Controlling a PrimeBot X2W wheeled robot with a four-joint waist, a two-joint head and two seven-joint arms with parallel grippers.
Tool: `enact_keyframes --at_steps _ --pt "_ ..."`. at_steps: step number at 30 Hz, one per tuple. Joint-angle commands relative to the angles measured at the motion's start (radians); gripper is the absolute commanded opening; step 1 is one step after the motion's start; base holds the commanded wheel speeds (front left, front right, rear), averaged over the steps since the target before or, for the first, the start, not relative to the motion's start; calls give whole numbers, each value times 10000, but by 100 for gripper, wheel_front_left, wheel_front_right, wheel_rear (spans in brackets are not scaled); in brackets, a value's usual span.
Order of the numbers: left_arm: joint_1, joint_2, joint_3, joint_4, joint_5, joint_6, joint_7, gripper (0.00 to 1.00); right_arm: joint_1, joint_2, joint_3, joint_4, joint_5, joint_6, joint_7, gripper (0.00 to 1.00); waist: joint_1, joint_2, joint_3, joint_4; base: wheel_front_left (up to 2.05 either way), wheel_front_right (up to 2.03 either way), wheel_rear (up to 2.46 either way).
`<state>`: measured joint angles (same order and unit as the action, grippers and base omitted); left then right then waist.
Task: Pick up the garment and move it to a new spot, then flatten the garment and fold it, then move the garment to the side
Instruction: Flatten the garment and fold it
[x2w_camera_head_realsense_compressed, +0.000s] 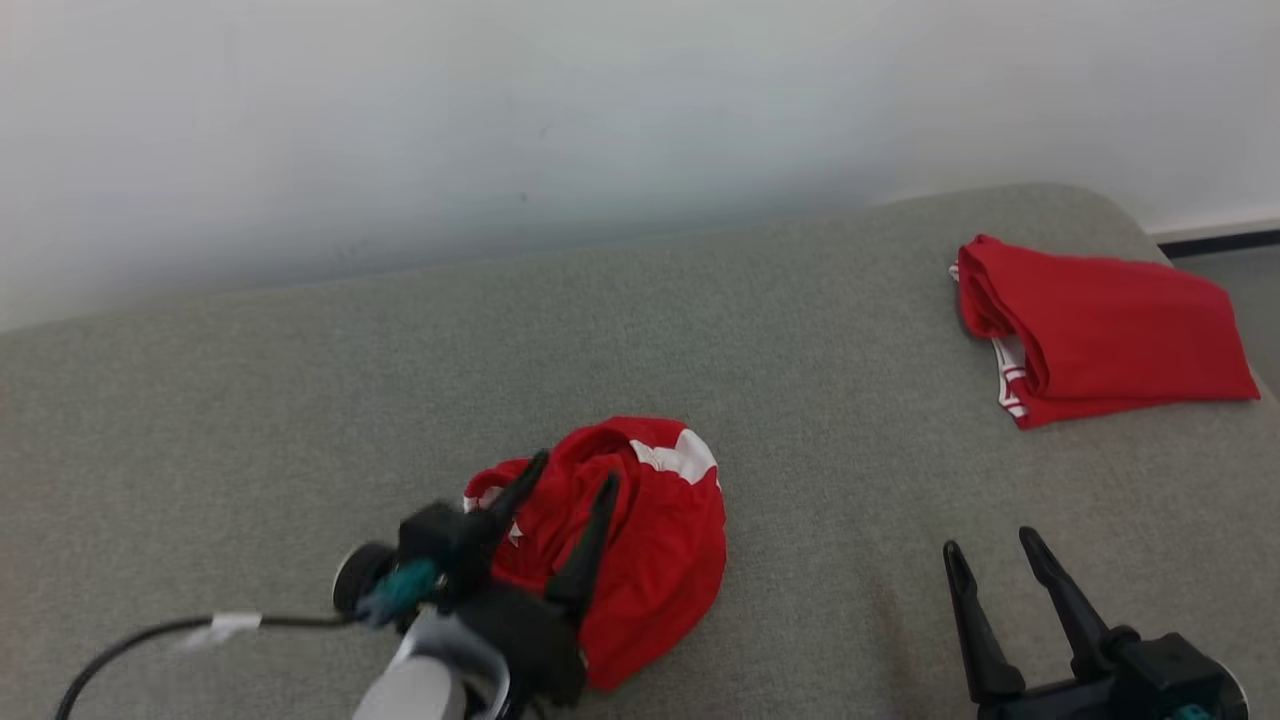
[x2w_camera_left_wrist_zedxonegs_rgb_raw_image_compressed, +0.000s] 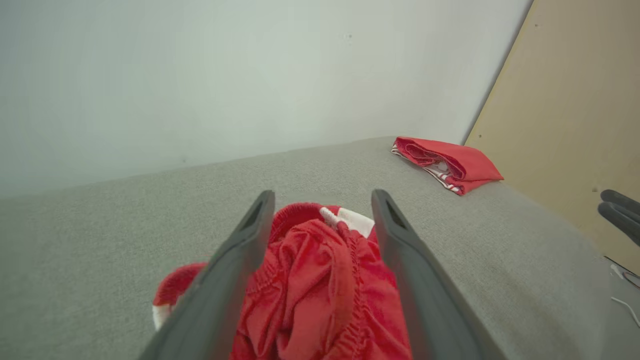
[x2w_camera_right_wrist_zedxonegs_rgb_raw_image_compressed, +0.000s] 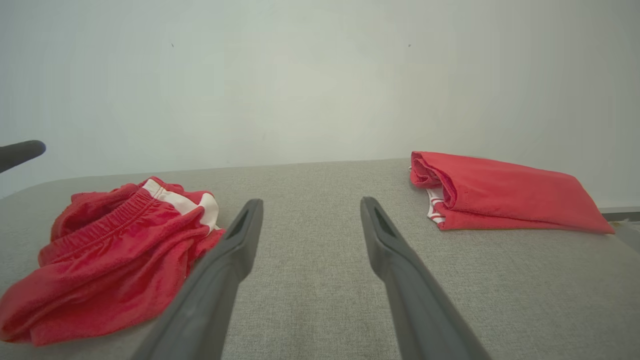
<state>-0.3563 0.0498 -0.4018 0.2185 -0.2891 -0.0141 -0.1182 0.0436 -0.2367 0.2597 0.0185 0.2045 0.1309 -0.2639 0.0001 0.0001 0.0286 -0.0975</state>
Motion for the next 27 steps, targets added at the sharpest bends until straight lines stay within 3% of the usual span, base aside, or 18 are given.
enact_keyframes --at_steps 1,8,18,21,25,27 --pt "-417 18 -154 85 -86 45 350 100 -158 -64 11 -37 -29 -4 -8 100 -1 -1 439 -230 0 0 0" --pt "-1949 21 -1024 361 -711 388 2238 100 -530 -50 -57 -54 -93 -4 -8 100 -1 -1 958 -289 0 0 0" --pt "-2659 16 -1622 1093 -981 911 3311 100 -895 49 -11 -60 -110 -4 -8 100 -1 -1 1357 -333 0 0 0" --pt "-2767 17 -1676 1196 -1090 948 3324 93 -957 59 -32 -91 -106 -4 -8 100 -1 -1 1481 -311 0 0 0" --pt "-2979 14 -1801 1400 -1366 998 3404 75 -1029 58 12 -51 -107 -4 -8 100 -1 -1 1606 -316 0 0 0" --pt "-3124 17 -1886 1505 -1421 1032 3406 75 -1098 56 43 -32 -87 -4 -8 100 -1 -1 1663 -342 0 0 0"
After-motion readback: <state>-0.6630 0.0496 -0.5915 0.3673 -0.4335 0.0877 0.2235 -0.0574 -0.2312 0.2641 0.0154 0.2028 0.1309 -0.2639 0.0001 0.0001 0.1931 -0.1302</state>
